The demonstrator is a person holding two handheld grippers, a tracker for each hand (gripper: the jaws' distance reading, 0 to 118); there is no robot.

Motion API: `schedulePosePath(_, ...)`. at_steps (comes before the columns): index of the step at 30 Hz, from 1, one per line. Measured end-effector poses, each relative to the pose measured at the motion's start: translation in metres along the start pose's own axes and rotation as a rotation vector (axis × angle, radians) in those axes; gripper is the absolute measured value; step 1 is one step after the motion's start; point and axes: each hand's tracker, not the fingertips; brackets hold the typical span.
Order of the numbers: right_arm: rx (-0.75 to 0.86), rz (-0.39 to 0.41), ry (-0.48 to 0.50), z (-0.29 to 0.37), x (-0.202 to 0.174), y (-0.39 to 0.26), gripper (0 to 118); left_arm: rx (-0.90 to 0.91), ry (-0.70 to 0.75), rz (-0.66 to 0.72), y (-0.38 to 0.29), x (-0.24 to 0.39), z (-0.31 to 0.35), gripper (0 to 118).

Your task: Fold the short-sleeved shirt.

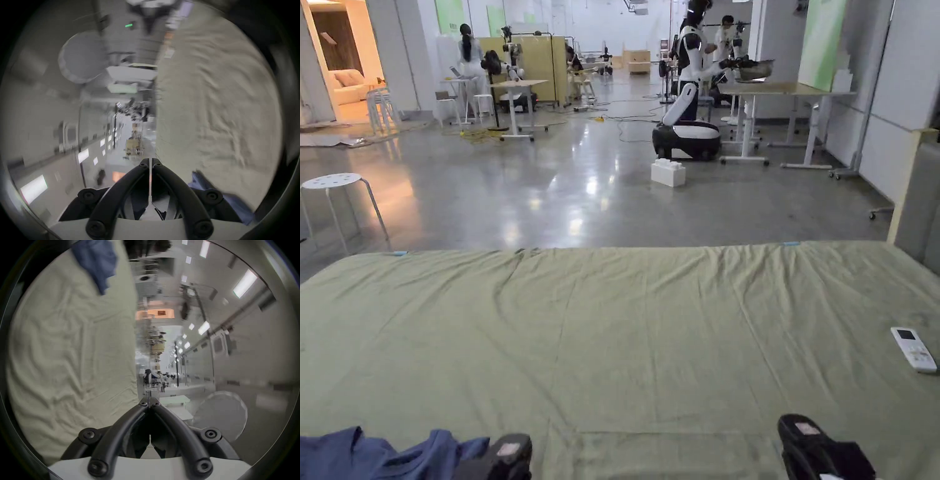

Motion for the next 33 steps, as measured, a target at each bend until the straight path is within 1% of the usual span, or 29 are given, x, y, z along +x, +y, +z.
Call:
schedulePosePath(1,-0.017,-0.127,-0.029,0.002,0.018,-0.002,0,-0.006,0.011,0.157,0.002,-0.020,0.001,2)
schedulePosePath(3,-0.056,-0.465,-0.117,0.007,0.051,-0.012,0,0.004,0.066,0.542,-0.001,-0.060,0.007,2)
schedulePosePath(4,-0.066,-0.627,-0.145,0.008,0.055,-0.013,0,0.012,0.077,0.719,-0.006,-0.075,0.011,2)
schedulePosePath(5,-0.066,-0.808,-0.163,0.012,0.061,-0.020,0,0.041,0.074,0.920,-0.011,-0.086,0.016,2)
schedulePosePath(6,-0.054,-0.961,-0.160,0.016,0.063,-0.027,0,0.085,0.048,1.107,-0.020,-0.091,0.020,2)
schedulePosePath(7,-0.049,-1.088,-0.148,0.018,0.062,-0.034,0,0.129,-0.002,1.254,-0.029,-0.091,0.021,2)
schedulePosePath(8,-0.061,-1.189,-0.140,0.022,0.056,-0.036,0,0.142,-0.043,1.370,-0.037,-0.087,0.021,2)
schedulePosePath(9,-0.064,-1.250,-0.113,0.023,0.053,-0.040,0,0.119,-0.048,1.415,-0.036,-0.083,0.022,2)
schedulePosePath(10,-0.107,-1.339,-0.065,0.022,0.047,-0.044,0,0.097,-0.043,1.417,-0.037,-0.079,0.024,2)
schedulePosePath(11,-0.132,-1.388,-0.061,0.023,0.043,-0.047,0,0.086,-0.037,1.412,-0.038,-0.078,0.026,2)
schedulePosePath(12,-0.076,-1.307,-0.120,0.027,0.046,-0.042,0,0.090,-0.033,1.398,-0.039,-0.077,0.028,2)
schedulePosePath(13,-0.099,-1.362,-0.083,0.026,0.043,-0.044,0,0.092,-0.035,1.396,-0.034,-0.077,0.029,2)
schedulePosePath(14,-0.090,-1.344,-0.095,0.026,0.044,-0.045,0,0.093,-0.039,1.395,-0.034,-0.076,0.030,2)
schedulePosePath(16,-0.087,-1.359,-0.094,0.026,0.046,-0.044,0,0.091,-0.045,1.387,-0.034,-0.077,0.030,2)
schedulePosePath(20,-0.077,-1.418,-0.087,0.028,0.049,-0.047,0,0.092,-0.047,1.383,-0.032,-0.079,0.031,2)
schedulePosePath(23,-0.070,-1.458,-0.079,0.029,0.048,-0.050,0,0.084,-0.049,1.417,-0.036,-0.080,0.032,2)
schedulePosePath(25,-0.071,-1.473,-0.068,0.030,0.048,-0.049,0,0.062,-0.053,1.429,-0.042,-0.080,0.033,2)
schedulePosePath(27,-0.081,-1.490,-0.047,0.031,0.044,-0.050,0,0.035,-0.041,1.406,-0.053,-0.082,0.035,2)
schedulePosePath(29,-0.079,-1.489,-0.032,0.033,0.040,-0.050,0,-0.014,-0.011,1.384,-0.069,-0.085,0.039,2)
schedulePosePath(31,-0.079,-1.485,-0.017,0.035,0.035,-0.051,0,-0.055,-0.007,1.396,-0.089,-0.090,0.041,2)
schedulePosePath(32,-0.078,-1.490,-0.003,0.035,0.032,-0.052,0,-0.093,-0.004,1.404,-0.104,-0.094,0.040,6)
schedulePosePath(33,-0.078,-1.496,0.015,0.035,0.029,-0.053,0,-0.130,0.002,1.393,-0.119,-0.098,0.039,17)
